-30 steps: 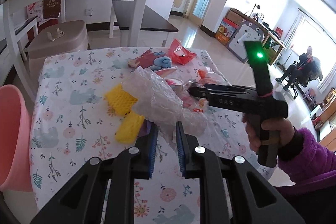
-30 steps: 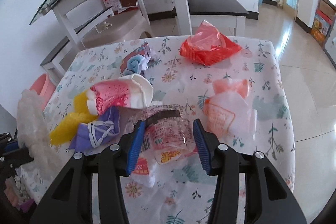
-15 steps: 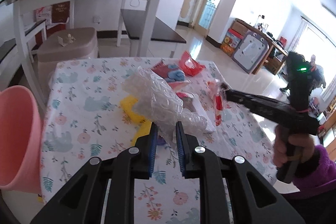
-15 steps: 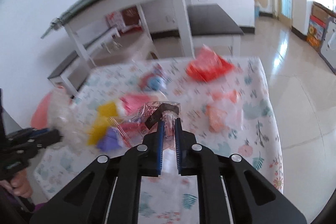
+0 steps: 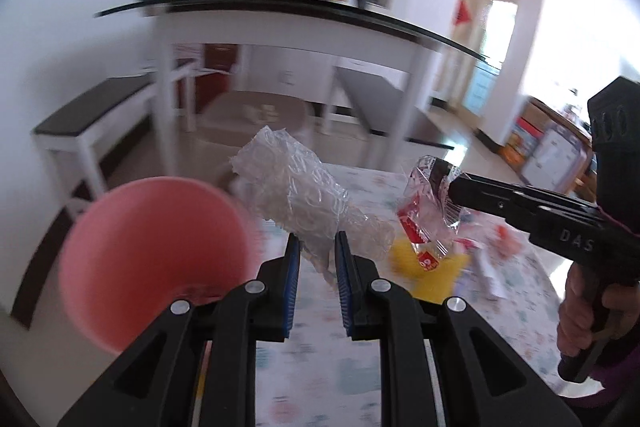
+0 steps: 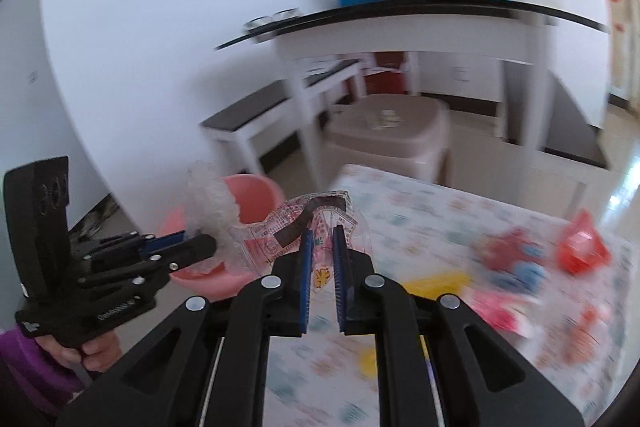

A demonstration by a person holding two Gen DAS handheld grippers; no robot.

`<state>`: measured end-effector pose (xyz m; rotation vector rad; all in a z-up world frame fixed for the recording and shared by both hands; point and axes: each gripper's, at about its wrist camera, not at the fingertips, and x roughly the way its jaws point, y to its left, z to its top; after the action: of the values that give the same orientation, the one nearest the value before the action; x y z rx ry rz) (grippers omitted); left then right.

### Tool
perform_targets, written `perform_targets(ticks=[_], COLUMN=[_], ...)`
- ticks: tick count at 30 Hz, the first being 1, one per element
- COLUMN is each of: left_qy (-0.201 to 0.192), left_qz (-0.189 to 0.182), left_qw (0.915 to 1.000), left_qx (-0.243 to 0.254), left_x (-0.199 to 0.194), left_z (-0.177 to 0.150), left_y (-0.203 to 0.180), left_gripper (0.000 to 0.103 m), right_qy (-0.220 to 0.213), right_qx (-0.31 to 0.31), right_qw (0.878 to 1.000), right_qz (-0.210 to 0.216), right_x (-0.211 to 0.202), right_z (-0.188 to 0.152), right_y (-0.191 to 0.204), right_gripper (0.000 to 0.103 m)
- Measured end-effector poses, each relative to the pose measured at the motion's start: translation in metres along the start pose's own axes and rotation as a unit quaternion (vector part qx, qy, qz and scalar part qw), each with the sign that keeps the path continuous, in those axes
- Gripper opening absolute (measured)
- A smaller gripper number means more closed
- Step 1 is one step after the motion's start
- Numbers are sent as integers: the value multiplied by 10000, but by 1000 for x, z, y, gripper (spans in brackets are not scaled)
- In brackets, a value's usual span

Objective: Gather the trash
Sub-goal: 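Carry both items over the pink bucket and open both grippers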

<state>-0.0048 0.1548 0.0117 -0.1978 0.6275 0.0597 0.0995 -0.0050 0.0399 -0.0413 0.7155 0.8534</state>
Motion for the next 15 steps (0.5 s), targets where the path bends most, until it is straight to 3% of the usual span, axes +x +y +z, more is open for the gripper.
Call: perform_targets(ticks=[6, 15], left_qy=[76, 698], left_qz=[861, 1474], left_qw=[9959, 9858], left_qx=[-256, -389], left_x=[-6, 19], left_z=[-6, -31], left_y=[53, 85], left_gripper=[17, 18], right_qy=[213, 767], right_qx=[-243, -238], right_qw=[9982, 9951], right_qz=[497, 577], right_x=[52, 125], right_z=[25, 12], right_y=[51, 87], right_gripper=[10, 11])
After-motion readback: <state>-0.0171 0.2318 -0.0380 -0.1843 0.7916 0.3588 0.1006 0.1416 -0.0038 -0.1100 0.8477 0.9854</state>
